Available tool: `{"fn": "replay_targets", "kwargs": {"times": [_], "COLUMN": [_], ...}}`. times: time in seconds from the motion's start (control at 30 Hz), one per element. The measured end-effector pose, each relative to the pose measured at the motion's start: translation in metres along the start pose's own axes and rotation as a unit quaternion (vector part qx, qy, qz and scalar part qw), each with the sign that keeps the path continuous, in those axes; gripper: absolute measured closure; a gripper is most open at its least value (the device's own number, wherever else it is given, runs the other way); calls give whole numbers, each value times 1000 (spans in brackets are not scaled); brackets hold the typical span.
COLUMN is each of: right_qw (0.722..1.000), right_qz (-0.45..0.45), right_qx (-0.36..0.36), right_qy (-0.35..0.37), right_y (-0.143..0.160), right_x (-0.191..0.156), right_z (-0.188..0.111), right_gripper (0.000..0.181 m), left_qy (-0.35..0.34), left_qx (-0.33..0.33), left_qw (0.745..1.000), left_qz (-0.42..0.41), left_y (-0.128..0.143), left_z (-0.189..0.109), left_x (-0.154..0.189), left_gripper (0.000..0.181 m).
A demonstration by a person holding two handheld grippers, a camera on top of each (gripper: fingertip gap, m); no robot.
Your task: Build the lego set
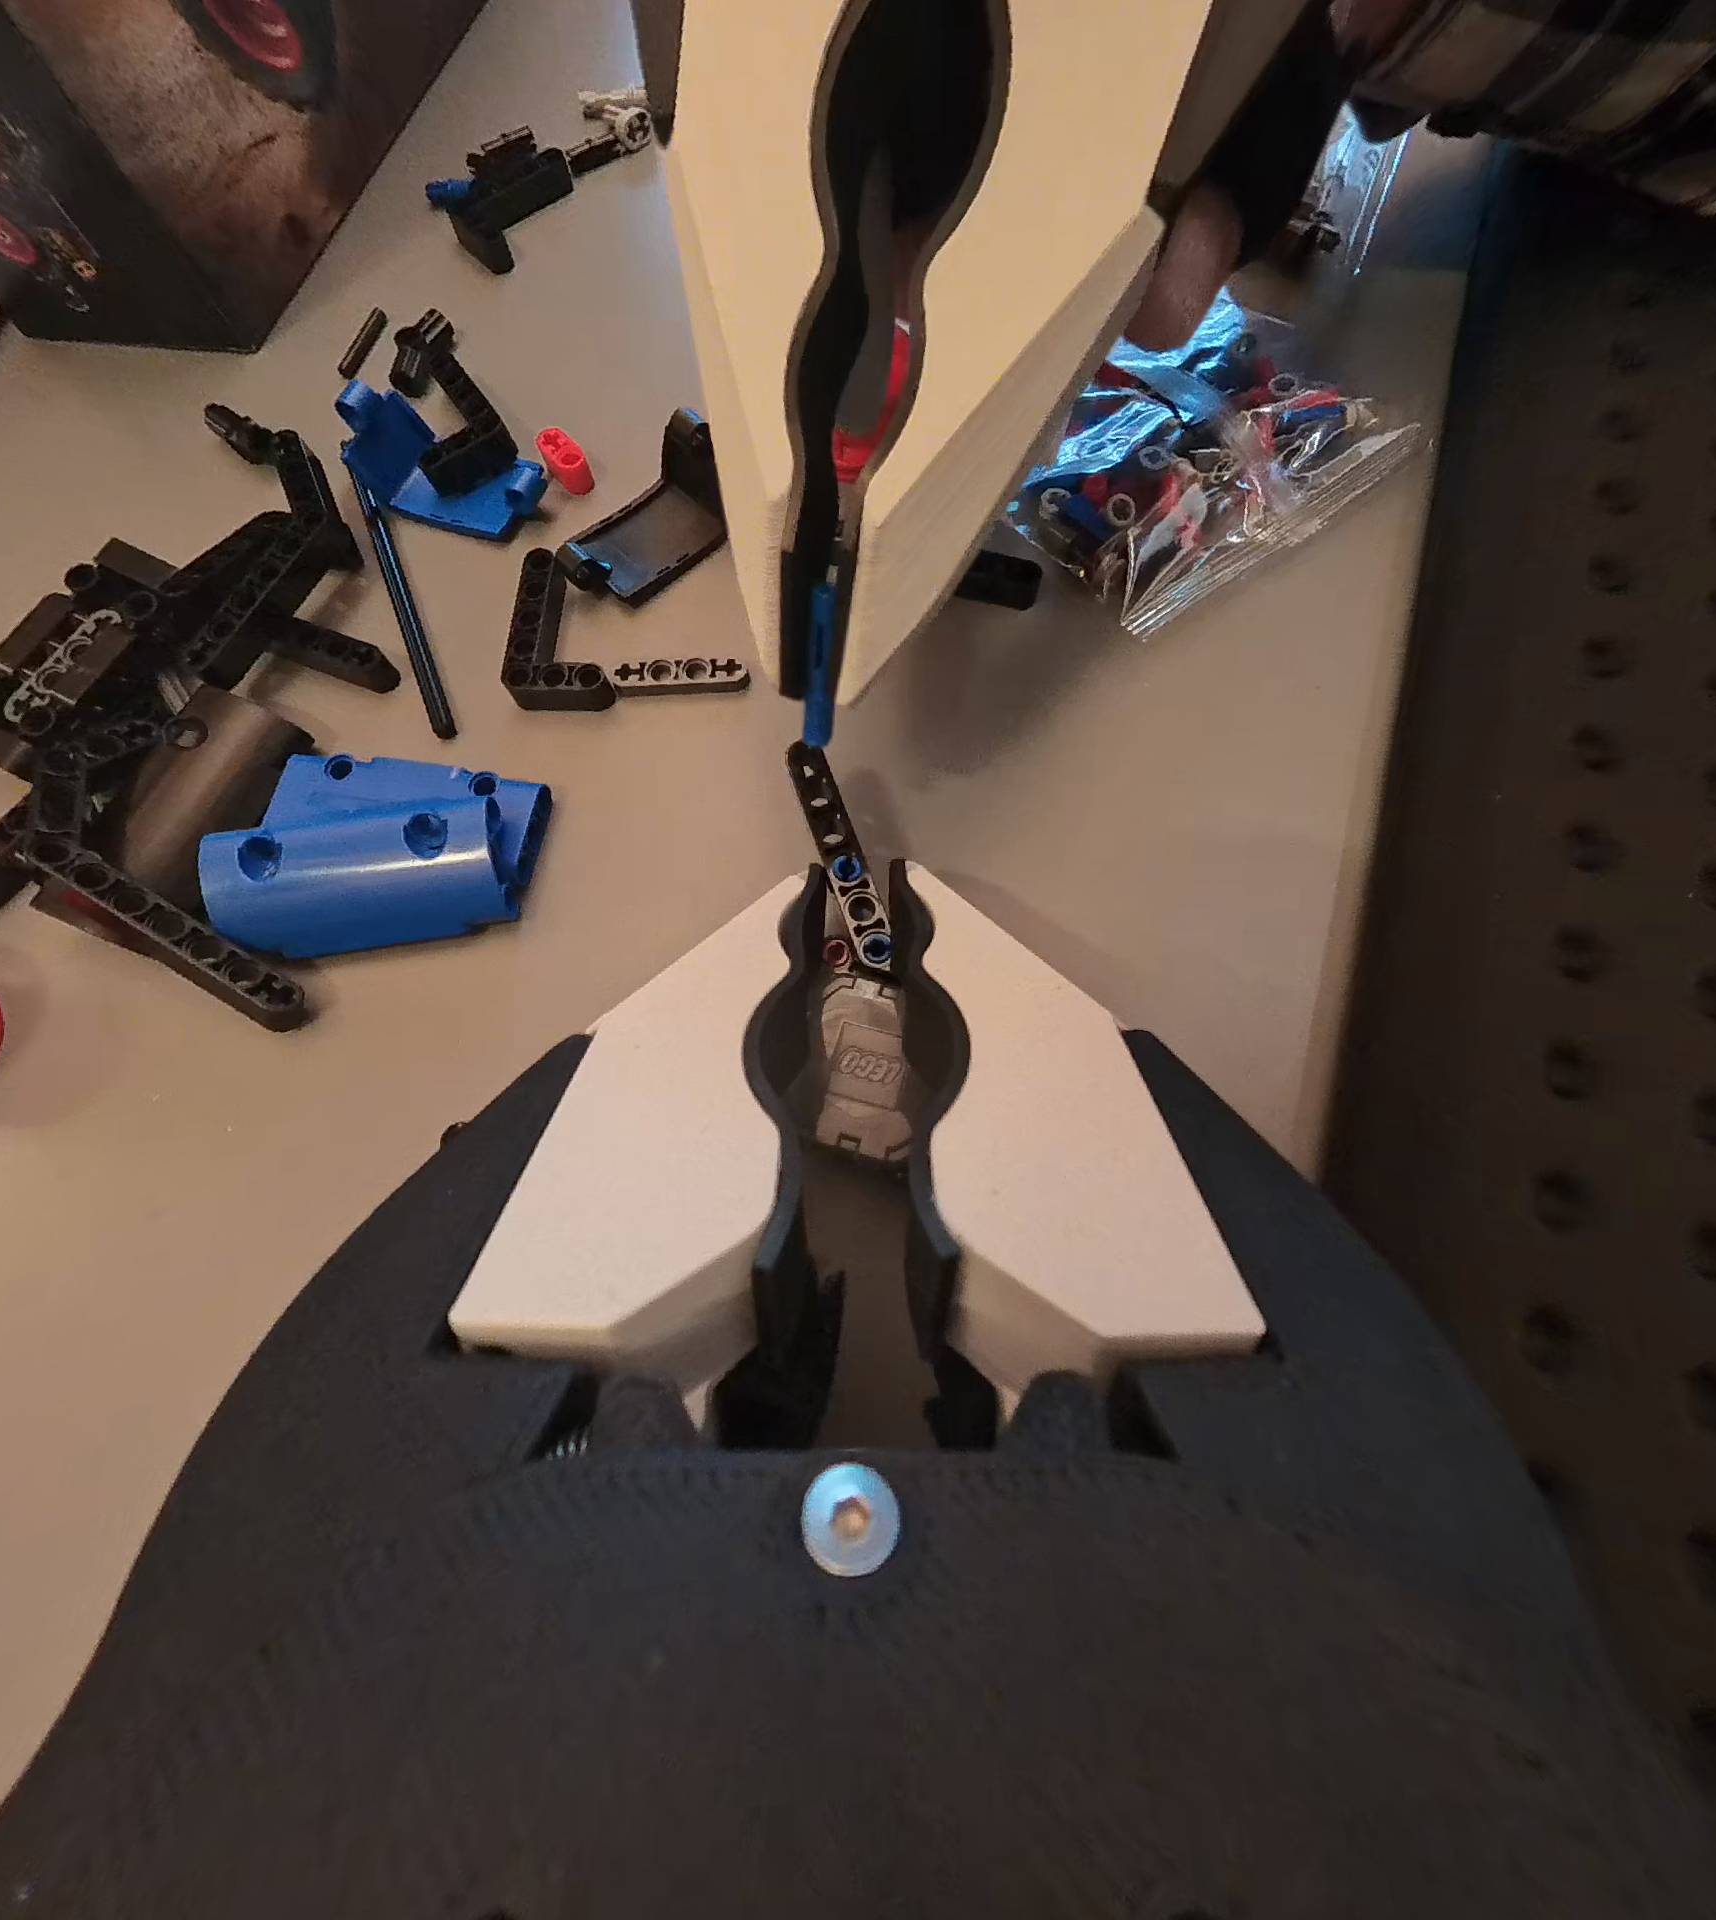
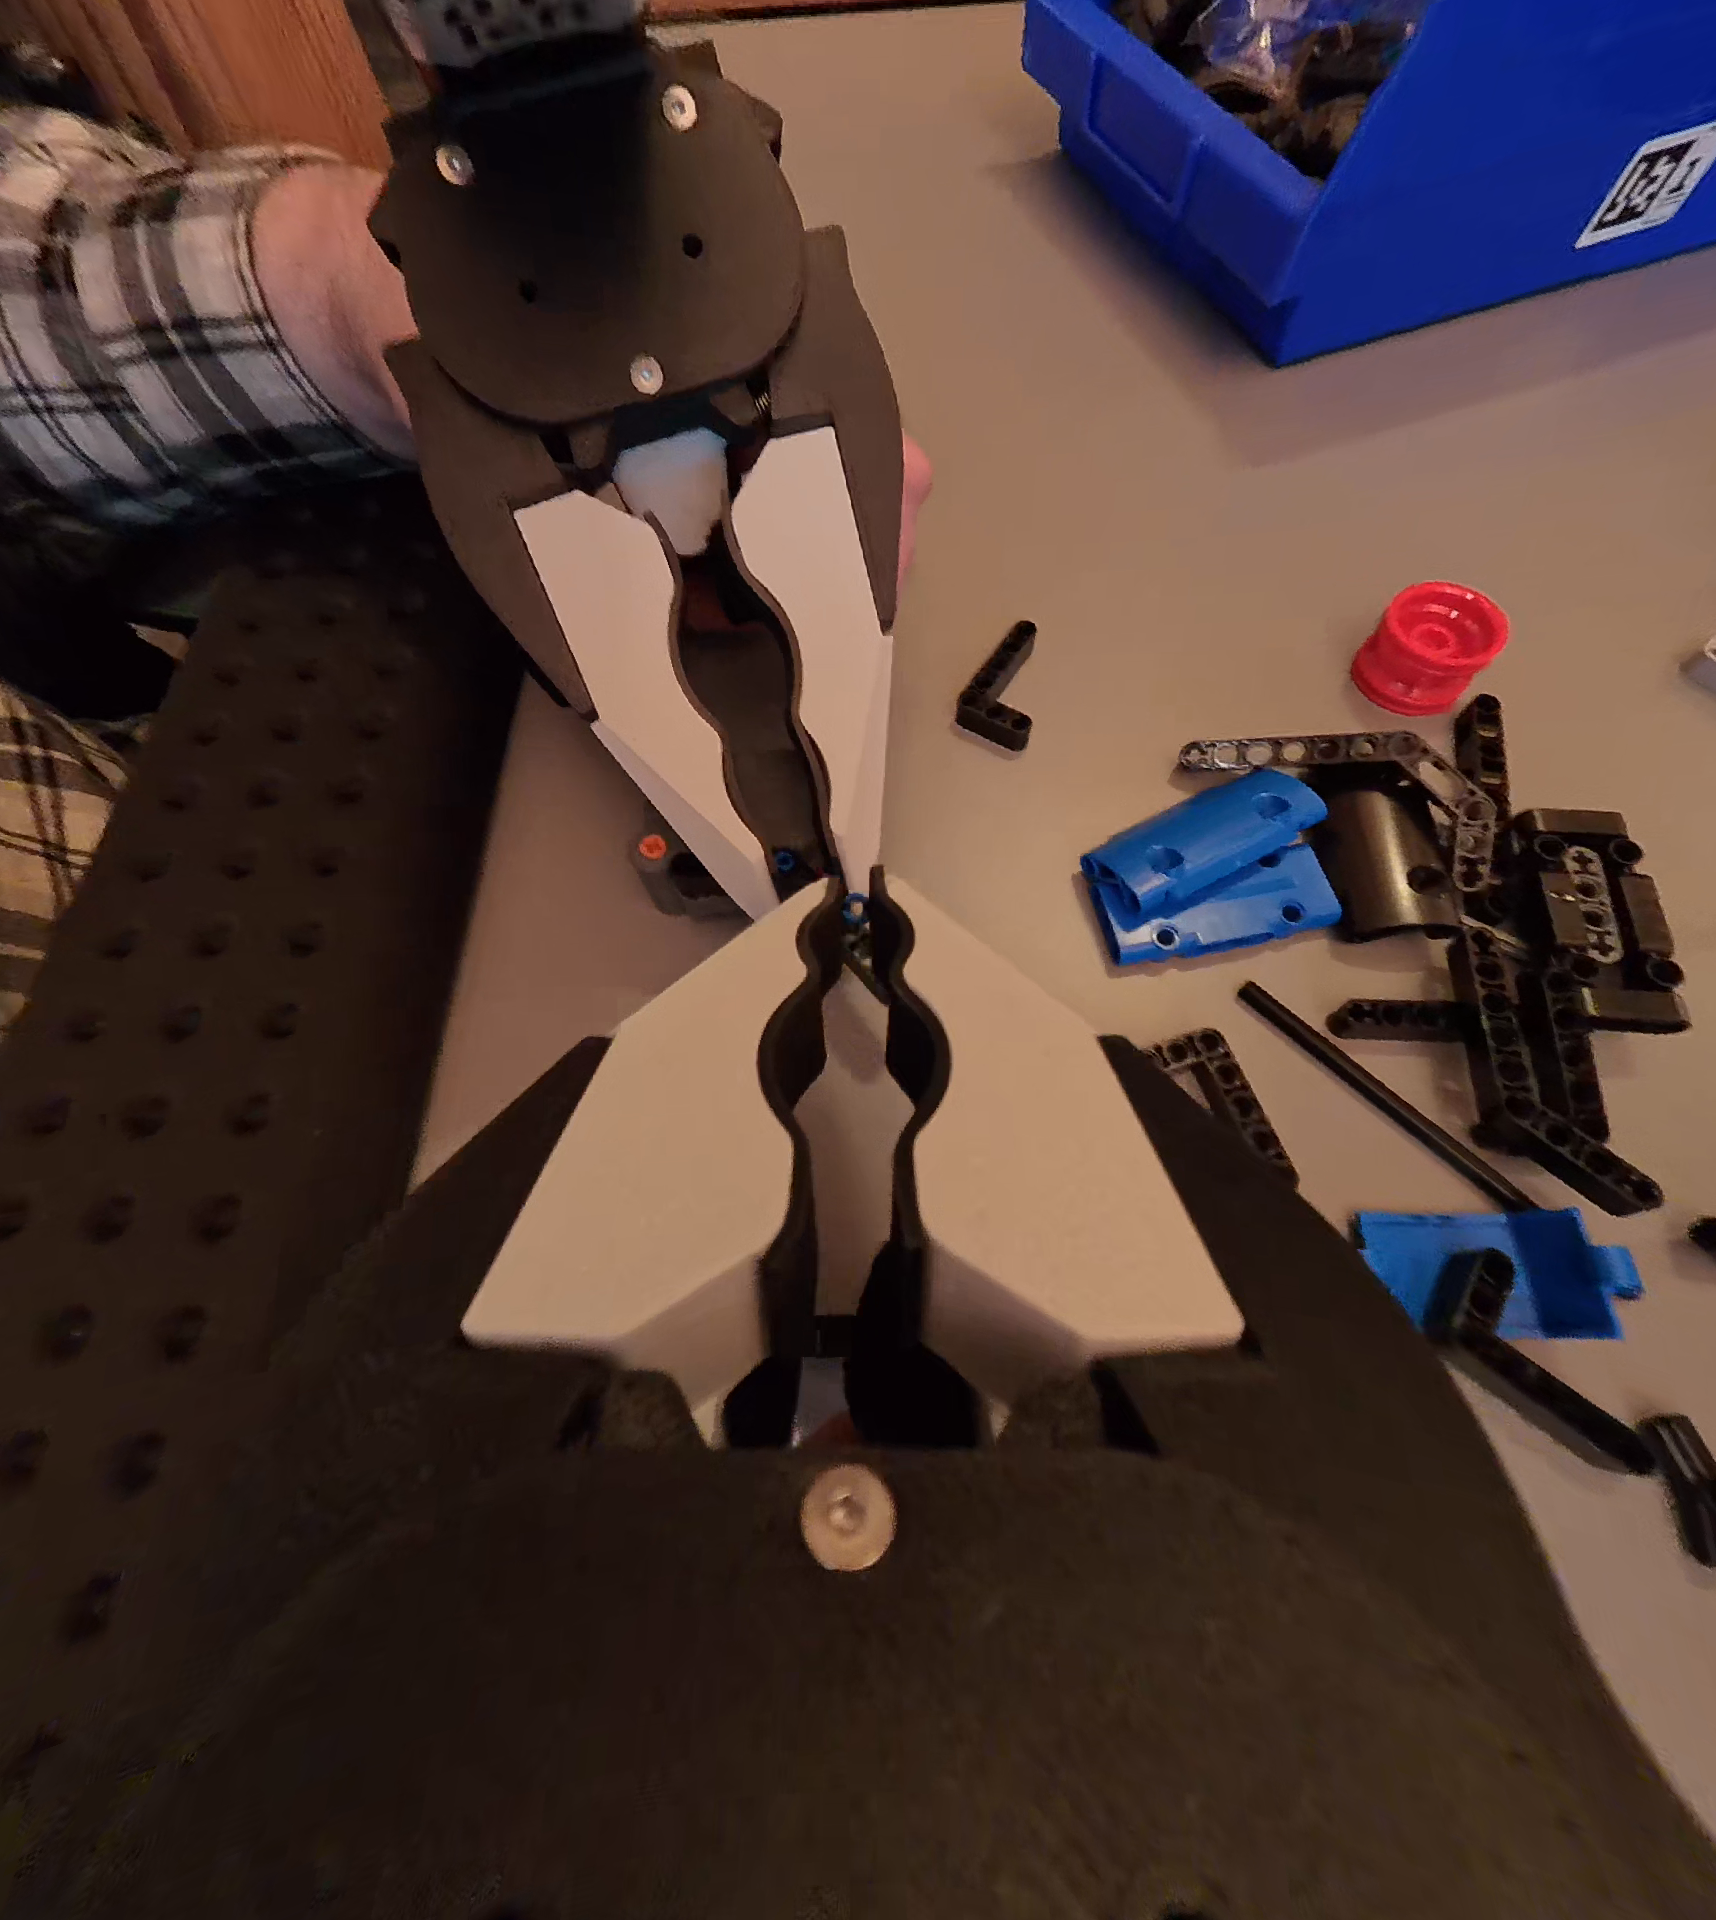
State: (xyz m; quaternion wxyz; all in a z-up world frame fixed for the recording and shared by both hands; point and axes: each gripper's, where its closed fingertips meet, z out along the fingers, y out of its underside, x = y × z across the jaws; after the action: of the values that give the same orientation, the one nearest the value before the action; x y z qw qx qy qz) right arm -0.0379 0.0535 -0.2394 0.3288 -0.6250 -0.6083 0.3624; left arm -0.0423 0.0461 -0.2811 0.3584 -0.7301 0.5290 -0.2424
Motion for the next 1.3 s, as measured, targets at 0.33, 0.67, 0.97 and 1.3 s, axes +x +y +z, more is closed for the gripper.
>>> {"fn": "replay_targets", "kwargs": {"times": [0.33, 0.67, 0.97, 1.3], "right_qw": [999, 998, 999, 998], "right_qz": [21, -15, -8, -32], "right_qx": [-17, -55, -49, -53], "right_qy": [-21, 14, 16, 7], "right_y": [7, 19, 20, 19], "right_x": [-3, 2, 4, -6], "right_z": [6, 3, -3, 5], "right_gripper": [179, 179, 179, 179], "left_qy": [-1, -3, -1, -3], "left_qx": [0, -1, 0, 0], "left_qw": [1000, 1000, 1000, 1000], "left_qz": [3, 5, 4, 7], "left_y": [-1, -1, -1, -2], "left_z": [1, 1, 1, 2], "left_x": [0, 0, 0, 0], "left_gripper": [172, 172, 172, 172]}}
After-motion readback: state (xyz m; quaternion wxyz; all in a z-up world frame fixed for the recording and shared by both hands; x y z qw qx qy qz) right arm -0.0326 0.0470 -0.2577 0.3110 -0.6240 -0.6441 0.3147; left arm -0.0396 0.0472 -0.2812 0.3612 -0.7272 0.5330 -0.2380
